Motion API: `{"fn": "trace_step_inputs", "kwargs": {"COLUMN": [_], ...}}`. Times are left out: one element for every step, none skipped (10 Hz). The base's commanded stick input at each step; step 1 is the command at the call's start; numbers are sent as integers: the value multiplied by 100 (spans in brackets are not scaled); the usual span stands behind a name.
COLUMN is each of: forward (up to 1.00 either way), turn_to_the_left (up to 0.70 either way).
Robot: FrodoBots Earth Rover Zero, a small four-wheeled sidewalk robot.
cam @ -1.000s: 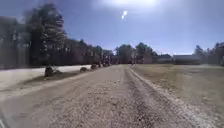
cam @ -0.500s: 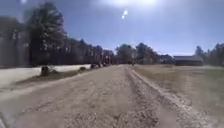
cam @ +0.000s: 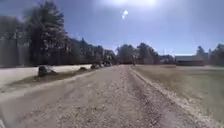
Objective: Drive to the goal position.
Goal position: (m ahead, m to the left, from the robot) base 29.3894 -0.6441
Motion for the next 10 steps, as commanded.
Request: {"fn": "trace_step_inputs", "kwargs": {"forward": [70, 70, 70, 70, 70, 70, 70, 70, 70, 70], "turn_to_the_left": [-17, 1, 3, 3, -8, -20, -32, -20, 1, 3]}}
